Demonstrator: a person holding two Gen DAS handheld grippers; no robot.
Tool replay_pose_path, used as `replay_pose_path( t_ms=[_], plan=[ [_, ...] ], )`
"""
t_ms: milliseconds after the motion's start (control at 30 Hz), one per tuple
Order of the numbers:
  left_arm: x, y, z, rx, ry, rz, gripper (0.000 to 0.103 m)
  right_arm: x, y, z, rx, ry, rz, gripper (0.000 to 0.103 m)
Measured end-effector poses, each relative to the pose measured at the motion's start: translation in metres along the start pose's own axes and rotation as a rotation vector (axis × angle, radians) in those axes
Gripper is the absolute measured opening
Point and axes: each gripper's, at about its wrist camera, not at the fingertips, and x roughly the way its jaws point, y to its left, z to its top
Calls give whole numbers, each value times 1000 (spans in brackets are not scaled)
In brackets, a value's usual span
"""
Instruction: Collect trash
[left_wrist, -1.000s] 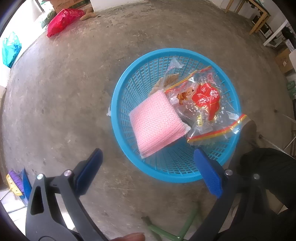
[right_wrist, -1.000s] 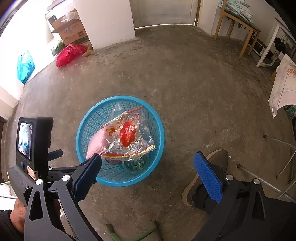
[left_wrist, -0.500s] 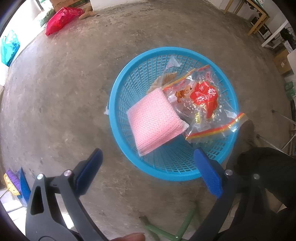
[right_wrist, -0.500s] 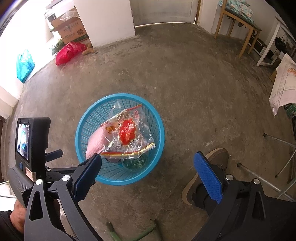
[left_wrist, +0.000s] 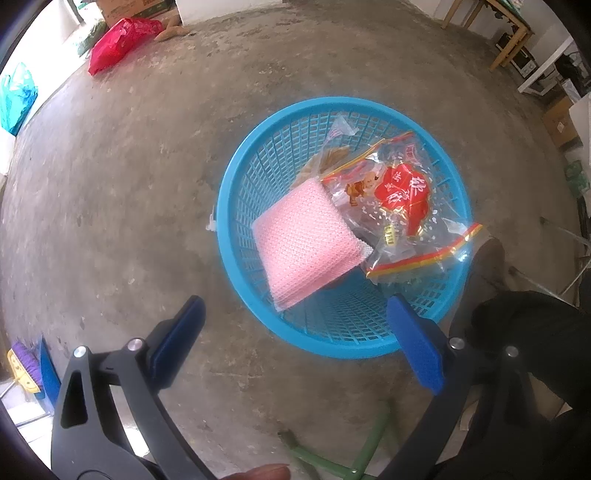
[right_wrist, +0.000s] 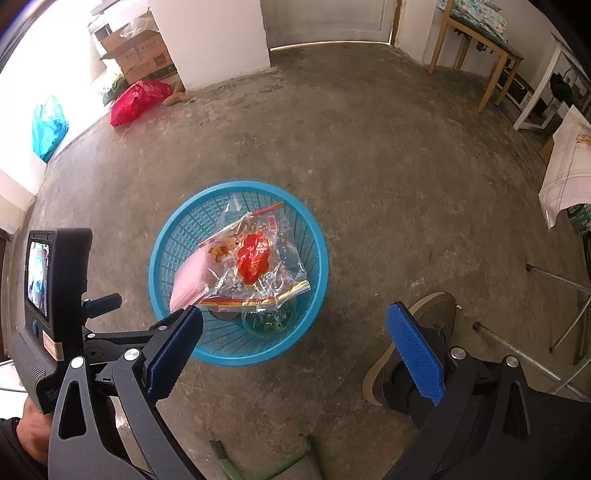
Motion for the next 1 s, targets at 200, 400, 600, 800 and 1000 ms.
replay_pose_path(
  t_ms=[200,400,600,800,1000],
  plan=[
    [1,3,1,-5,5,-2,95,3,3,-2,-10,12,-3,97],
    [1,4,1,4,-1,8,95,4,2,-2,-12,16,-2,97],
    [-1,1,-1,19,-11,9,95,4,2,-2,-12,18,-2,97],
    [-1,-2,-2,34,-12,11,95,4,2,-2,-12,18,-2,97],
    [-3,-7,-3,55,-24,15,95,4,2,-2,-10,18,-2,97]
  ],
)
